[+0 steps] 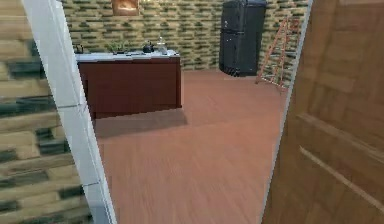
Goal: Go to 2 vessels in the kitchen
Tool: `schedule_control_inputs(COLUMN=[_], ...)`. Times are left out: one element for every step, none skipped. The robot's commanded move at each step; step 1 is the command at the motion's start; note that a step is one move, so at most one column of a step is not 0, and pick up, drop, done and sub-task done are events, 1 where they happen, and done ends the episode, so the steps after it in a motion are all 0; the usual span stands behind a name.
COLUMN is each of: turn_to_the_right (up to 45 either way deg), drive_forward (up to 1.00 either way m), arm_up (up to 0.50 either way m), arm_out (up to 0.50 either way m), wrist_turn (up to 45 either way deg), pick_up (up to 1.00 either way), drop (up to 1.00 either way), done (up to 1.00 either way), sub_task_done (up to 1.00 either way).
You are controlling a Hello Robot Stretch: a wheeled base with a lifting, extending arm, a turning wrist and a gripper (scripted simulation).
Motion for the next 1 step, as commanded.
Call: schedule_control_inputs(turn_to_the_right=[3.0], drive_forward=[0.00], arm_up=[0.00], arm_out=[0.00], wrist_turn=[0.0], pick_up=[0.00], drop=[0.00], done=[0.00], sub_task_done=[0.00])
